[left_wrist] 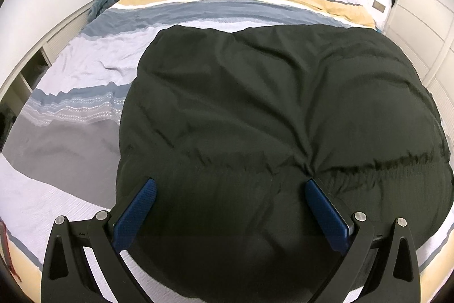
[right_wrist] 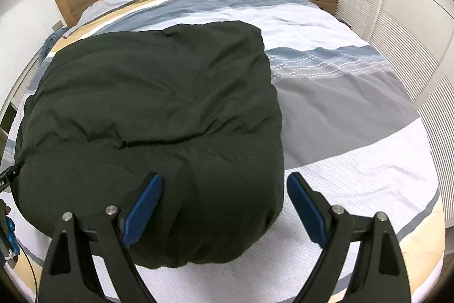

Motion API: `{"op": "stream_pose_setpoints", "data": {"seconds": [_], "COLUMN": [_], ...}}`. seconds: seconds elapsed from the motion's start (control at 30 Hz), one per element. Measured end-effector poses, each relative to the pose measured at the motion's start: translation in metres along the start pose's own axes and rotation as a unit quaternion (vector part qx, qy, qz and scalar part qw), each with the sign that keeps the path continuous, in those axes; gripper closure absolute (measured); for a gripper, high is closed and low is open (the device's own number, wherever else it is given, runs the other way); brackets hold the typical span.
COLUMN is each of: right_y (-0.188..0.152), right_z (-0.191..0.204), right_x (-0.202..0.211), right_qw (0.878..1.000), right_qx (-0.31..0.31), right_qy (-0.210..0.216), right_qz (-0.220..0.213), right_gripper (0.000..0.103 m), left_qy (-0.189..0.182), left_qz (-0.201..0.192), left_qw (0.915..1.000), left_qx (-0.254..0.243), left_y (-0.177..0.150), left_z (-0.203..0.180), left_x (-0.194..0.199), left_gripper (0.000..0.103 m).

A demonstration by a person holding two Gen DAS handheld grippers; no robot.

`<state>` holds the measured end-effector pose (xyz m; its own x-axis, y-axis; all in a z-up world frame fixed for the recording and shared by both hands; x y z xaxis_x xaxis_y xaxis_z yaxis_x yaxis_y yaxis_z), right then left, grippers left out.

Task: Fold large clothes

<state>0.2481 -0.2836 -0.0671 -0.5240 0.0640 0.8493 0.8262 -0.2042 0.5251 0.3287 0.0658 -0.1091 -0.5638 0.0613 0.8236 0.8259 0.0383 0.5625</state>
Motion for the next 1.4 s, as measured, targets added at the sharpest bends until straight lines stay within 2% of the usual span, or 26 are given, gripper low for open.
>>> {"op": "stream_pose_setpoints", "data": {"seconds": [0.3, 0.67, 0.83, 0.93, 1.0, 1.17, 1.33, 1.4], "right_y": [-0.004, 0.018, 0.029, 0.034, 0.036, 0.035, 0.026, 0.023], "right_z": [0.004, -0.024, -0.033, -0.037, -0.041, -0.053, -0.075, -0.081], "right_x": [0.012, 0.013, 0.0, -0.01, -0.018, -0.05, -0.091, -0.104], "right_qw": [1.0, 1.0, 1.0, 0.999, 0.999, 0.991, 0.973, 0.965], "right_qx": [0.006, 0.003, -0.007, -0.015, -0.028, -0.067, -0.12, -0.136], "right_qy": [0.006, 0.006, 0.019, 0.03, 0.046, 0.111, 0.189, 0.21], "right_qz": [-0.005, -0.015, -0.01, -0.006, -0.001, 0.023, 0.064, 0.075], "right_gripper": [0.014, 0.014, 0.013, 0.014, 0.014, 0.013, 0.013, 0.006], "left_qy": [-0.01, -0.023, -0.023, -0.038, -0.056, -0.117, -0.171, -0.188], "left_qz": [-0.001, 0.01, 0.017, 0.026, 0.034, 0.082, 0.132, 0.141], "left_qw": [0.9999, 0.9967, 0.9949, 0.993, 0.9905, 0.9777, 0.9637, 0.9596], "left_qx": [0.004, 0.077, 0.097, 0.109, 0.121, 0.154, 0.156, 0.155], "left_y": [-0.007, 0.013, 0.023, 0.027, 0.029, 0.029, 0.022, 0.021], "left_z": [0.021, 0.098, 0.112, 0.117, 0.121, 0.132, 0.135, 0.136], "left_x": [0.013, 0.004, -0.009, -0.017, -0.024, -0.055, -0.089, -0.098], "left_gripper": [0.0, 0.0, 0.0, 0.0, 0.0, 0.001, 0.001, 0.001]}}
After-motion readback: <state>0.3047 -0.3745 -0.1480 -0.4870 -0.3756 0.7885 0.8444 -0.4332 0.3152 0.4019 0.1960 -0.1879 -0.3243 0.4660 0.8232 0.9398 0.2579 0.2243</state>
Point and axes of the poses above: each gripper's, at about its wrist camera, not at the fingertips, and x roughly against the way its jaws point, z to its left, y to its top, the point moved 1 cm from there along -x, roughly the way its jaws point, and after that the axes turned 5 degrees about x, right-handed, at the moved point
